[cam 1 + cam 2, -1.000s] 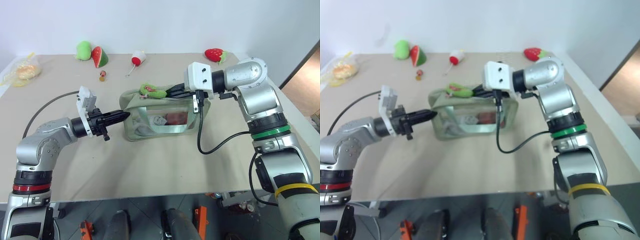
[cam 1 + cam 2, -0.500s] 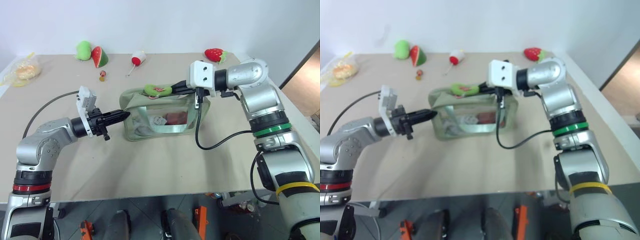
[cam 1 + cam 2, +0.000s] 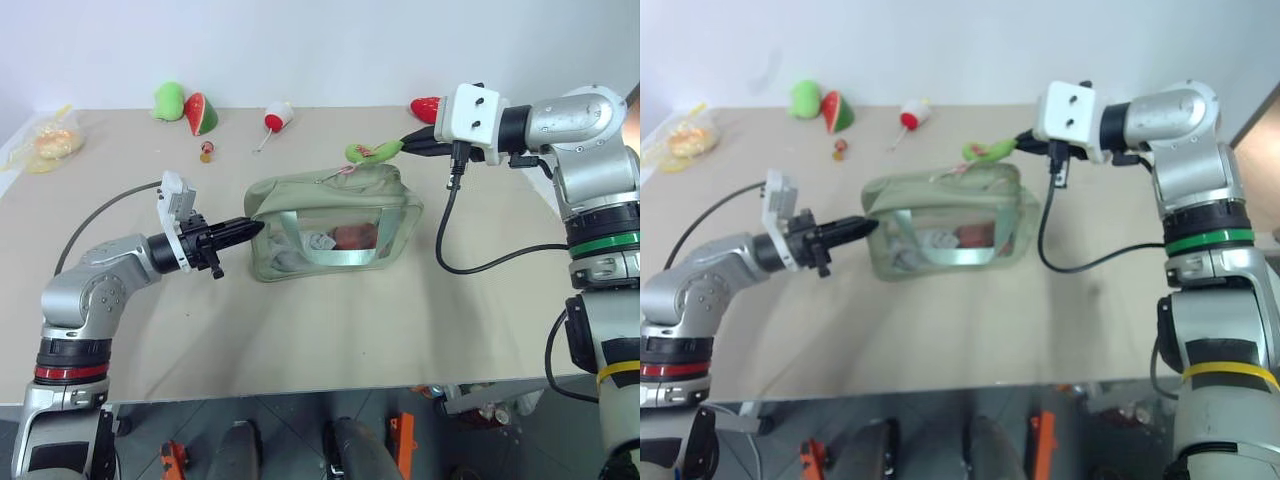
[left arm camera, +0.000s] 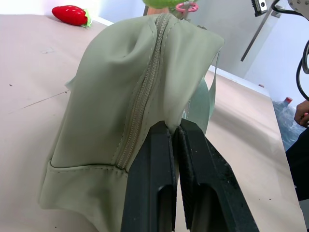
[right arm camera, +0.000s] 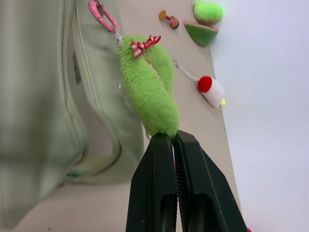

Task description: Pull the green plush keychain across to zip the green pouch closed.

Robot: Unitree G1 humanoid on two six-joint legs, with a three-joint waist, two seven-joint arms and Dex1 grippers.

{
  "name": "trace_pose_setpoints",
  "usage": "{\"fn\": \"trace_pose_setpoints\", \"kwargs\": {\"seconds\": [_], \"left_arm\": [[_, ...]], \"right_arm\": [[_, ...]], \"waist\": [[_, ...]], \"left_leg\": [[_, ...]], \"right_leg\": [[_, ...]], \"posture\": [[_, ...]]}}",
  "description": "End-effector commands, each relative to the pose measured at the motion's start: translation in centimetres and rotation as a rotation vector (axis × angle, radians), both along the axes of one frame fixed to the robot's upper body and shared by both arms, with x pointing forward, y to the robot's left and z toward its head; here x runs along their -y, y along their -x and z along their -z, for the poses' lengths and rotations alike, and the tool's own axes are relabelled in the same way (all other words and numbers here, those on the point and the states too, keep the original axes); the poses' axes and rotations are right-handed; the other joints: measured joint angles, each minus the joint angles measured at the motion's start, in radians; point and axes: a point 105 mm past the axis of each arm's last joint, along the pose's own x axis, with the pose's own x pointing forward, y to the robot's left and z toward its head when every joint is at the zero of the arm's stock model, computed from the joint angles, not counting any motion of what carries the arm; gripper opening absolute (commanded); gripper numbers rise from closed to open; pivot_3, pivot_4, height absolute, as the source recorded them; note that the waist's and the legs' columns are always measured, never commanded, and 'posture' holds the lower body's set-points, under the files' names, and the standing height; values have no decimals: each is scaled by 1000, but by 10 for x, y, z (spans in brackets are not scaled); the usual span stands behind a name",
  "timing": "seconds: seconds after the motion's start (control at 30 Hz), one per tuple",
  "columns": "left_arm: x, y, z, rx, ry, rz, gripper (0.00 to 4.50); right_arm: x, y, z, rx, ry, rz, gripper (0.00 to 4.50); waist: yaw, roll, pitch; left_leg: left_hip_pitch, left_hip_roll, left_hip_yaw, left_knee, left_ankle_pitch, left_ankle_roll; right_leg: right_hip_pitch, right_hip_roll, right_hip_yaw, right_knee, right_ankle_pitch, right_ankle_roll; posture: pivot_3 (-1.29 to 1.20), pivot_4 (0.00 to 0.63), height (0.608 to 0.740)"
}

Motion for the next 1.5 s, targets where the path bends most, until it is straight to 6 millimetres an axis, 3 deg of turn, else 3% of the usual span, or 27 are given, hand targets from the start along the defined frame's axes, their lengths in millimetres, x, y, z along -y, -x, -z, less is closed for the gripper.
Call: {"fn": "trace_pose_setpoints", "kwargs": {"seconds": [0.03,0.23,0.43,0.57,0.67,0.77,0.83,0.9,1.0,1.1,1.13,1.23,1.3,1.33,1.37,1.5], "left_arm": [[3,0,-9,40,-7,21,0],[4,0,-9,39,-8,26,0],[3,1,-9,36,-7,29,0],[1,4,-13,45,-2,31,0],[-2,5,-17,50,10,23,0],[-4,6,-17,49,12,18,0],[-4,6,-17,45,12,15,0],[-5,7,-16,41,12,15,0],[-5,8,-15,38,10,13,0],[-5,7,-15,38,6,9,0],[-5,7,-15,37,6,7,0],[-5,7,-15,38,9,6,0],[-4,8,-15,39,14,7,0],[-3,8,-15,39,15,7,0],[-3,8,-14,39,15,8,0],[-3,7,-14,39,17,9,0]], "right_arm": [[22,5,-23,94,-16,67,69],[49,6,-22,119,53,159,69],[97,4,-5,149,247,332,69],[129,1,25,132,380,432,69],[140,-4,55,119,457,463,69],[138,-10,87,110,497,448,69],[125,-10,111,61,452,403,69],[114,-11,121,43,422,376,69],[100,-18,112,58,313,379,69],[83,-28,75,85,76,391,69],[81,-29,68,78,27,394,470],[75,-24,61,47,11,355,937],[71,-25,54,49,-28,355,1793],[69,-24,54,44,-31,345,2424],[67,-23,55,29,-29,339,2658],[61,-21,58,-5,-19,300,2750]], "waist": [[1,0,0],[5,0,0],[8,0,0],[8,0,0],[7,0,0],[1,0,0],[-6,0,0],[-6,0,0],[-6,1,1],[-8,1,1],[-7,1,1],[-3,0,0],[-2,0,0],[-2,0,0],[-3,0,0],[-4,0,0]], "left_leg": [[0,0,0,0,0,0],[0,0,0,0,0,0],[0,-1,0,0,0,0],[0,-1,0,0,0,0],[1,-1,1,0,0,0],[1,-1,1,0,0,0],[2,-1,2,-1,0,0],[3,-1,2,-1,0,0],[3,-1,2,-1,0,0],[3,-1,3,-1,0,0],[3,-1,3,-1,0,0],[3,-1,2,-1,0,0],[4,-1,1,-1,0,0],[3,-1,1,-1,0,0],[3,-2,1,-1,0,0],[4,-1,2,-1,0,0]], "right_leg": [[0,0,0,0,0,0],[0,0,0,0,-1,-1],[0,-1,0,0,-1,-2],[0,-1,0,0,-1,-2],[0,-1,1,0,-1,-2],[0,0,2,0,-1,-2],[0,0,2,0,-1,-2],[0,0,3,0,0,0],[0,0,4,0,2,3],[0,0,4,0,2,3],[0,0,5,0,2,3],[1,0,5,0,2,3],[2,0,3,0,1,4],[2,0,4,0,1,4],[1,0,4,0,1,4],[1,0,4,0,1,3]], "posture": [[0,150,740],[0,150,740],[0,150,740],[0,150,740],[0,150,740],[0,150,740],[0,150,740],[0,150,740],[0,150,740],[0,150,740],[0,150,740],[0,150,740],[0,150,740],[0,150,740],[0,150,740],[0,150,740]]}}
